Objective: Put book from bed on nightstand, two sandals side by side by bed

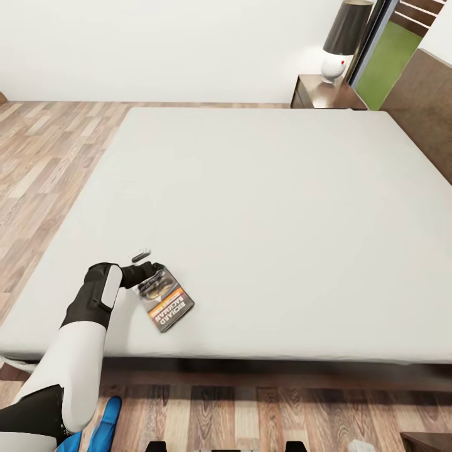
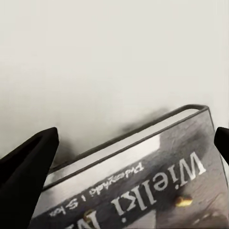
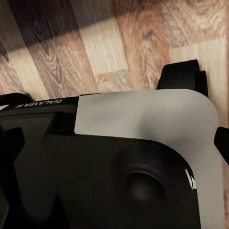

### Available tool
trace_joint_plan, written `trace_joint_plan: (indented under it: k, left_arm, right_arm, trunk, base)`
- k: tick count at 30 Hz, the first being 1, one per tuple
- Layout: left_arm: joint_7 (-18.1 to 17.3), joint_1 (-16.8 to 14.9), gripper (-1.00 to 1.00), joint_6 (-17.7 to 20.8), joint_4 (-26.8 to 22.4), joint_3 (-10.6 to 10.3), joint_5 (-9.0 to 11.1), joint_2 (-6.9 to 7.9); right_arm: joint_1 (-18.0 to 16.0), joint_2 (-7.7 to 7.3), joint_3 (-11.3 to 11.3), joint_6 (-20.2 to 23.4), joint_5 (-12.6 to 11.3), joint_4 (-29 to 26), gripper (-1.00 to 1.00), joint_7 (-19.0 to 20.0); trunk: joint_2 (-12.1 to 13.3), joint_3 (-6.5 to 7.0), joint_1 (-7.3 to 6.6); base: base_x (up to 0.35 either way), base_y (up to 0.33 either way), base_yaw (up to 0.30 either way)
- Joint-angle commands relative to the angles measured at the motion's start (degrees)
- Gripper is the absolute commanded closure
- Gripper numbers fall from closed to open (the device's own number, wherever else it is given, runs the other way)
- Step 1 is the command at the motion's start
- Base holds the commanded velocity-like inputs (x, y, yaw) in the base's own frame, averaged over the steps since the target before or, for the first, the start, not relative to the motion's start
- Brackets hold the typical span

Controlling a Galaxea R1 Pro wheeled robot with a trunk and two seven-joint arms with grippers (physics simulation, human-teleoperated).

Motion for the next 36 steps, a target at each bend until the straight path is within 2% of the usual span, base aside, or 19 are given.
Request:
trace_joint_plan:
  k: [1, 16, 25, 36]
  left_arm:
    - [0.0, 0.0, -1.0, 0.4, 0.3, 0.1, -0.4, 0.0]
    - [0.0, 0.0, -1.0, 0.4, 0.4, 0.1, -0.4, -0.03]
    - [0.0, 0.0, -1.0, 0.4, 0.4, 0.1, -0.4, 0.02]
    - [0.0, 0.0, -1.0, 0.4, 0.3, 0.1, -0.4, -0.01]
  right_arm:
    - [0.0, -0.02, 0.2, 0.1, -0.6, 0.1, -1.0, 0.2]
    - [0.0, -0.02, 0.2, 0.1, -0.6, 0.0, -1.0, 0.2]
    - [0.0, -0.02, 0.2, 0.1, -0.6, 0.1, -1.0, 0.3]
    - [0.0, -0.02, 0.2, 0.1, -0.6, 0.0, -1.0, 0.3]
  trunk:
    - [0.0, -0.04, -0.01]
    - [0.0, -0.04, -0.01]
    - [0.0, -0.04, -0.01]
    - [0.0, -0.04, -0.01]
  base:
    - [-0.082, 0.0, 0.0]
    - [-0.016, 0.0, 0.0]
    - [-0.178, 0.0, 0.0]
    - [-0.046, 0.0, 0.0]
